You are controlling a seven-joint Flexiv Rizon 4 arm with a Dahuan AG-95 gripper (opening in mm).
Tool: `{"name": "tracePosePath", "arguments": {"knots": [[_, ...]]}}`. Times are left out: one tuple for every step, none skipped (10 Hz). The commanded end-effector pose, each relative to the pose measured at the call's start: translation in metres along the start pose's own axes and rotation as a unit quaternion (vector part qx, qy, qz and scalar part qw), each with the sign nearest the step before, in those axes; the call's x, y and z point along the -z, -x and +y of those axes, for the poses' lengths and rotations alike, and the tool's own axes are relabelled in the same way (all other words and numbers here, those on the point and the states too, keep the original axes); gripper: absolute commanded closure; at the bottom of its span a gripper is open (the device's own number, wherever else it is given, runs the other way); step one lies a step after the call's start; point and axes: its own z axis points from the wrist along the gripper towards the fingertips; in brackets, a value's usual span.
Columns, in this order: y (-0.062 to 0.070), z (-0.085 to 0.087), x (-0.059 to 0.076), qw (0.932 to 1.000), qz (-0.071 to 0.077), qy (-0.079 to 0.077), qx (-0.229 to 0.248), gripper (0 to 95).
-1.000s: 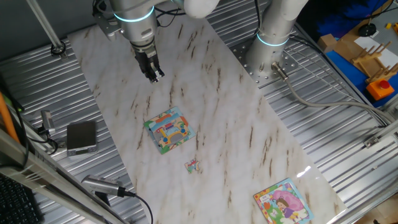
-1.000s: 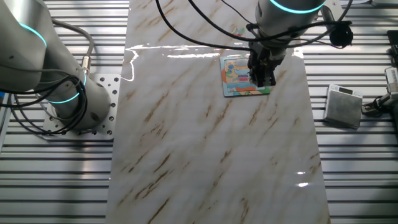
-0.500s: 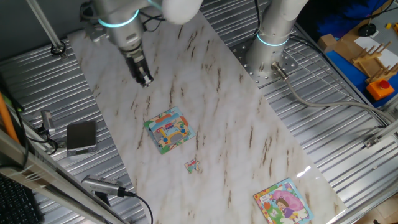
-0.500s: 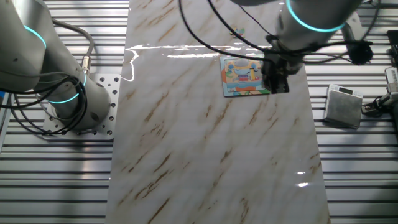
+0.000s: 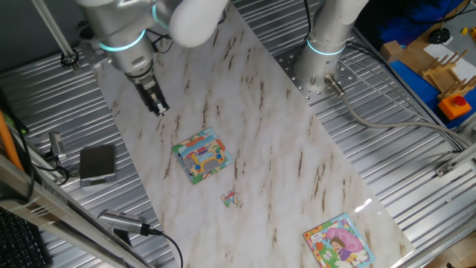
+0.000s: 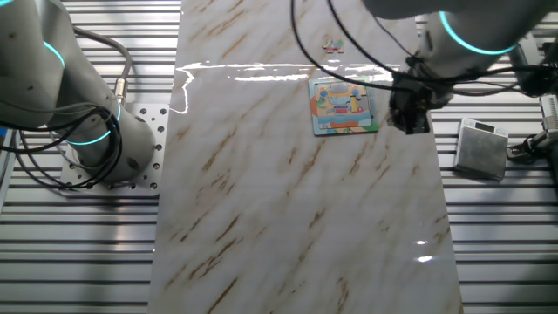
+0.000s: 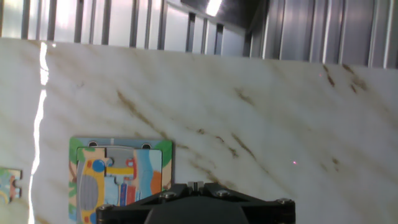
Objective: Assemble one piece of a puzzle
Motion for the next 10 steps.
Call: {"name": "tracePosePath", "arguments": {"knots": [[-0.0042,0.0032,0.0004,1.0,0.001,-0.003,0.002,95.0],[-0.0042,0.0039,0.0001,1.0,0.002,-0.004,0.001,95.0],[-0.0045,0.0028,0.0005,0.9996,0.006,-0.002,0.026,95.0],[-0.0045,0.0028,0.0005,0.9994,0.007,0.0,0.034,95.0],[-0.0045,0.0028,0.0005,0.9991,0.009,0.003,0.042,95.0],[-0.0045,0.0028,0.0005,0.9985,0.012,0.005,0.053,95.0],[-0.0045,0.0028,0.0005,0.9976,0.012,0.01,0.067,95.0],[-0.0045,0.0028,0.0005,0.997,0.013,0.011,0.075,95.0],[-0.0045,0.0028,0.0005,0.9971,0.014,0.011,0.074,95.0],[-0.0045,0.0028,0.0005,0.9972,0.014,0.01,0.072,95.0]]}}
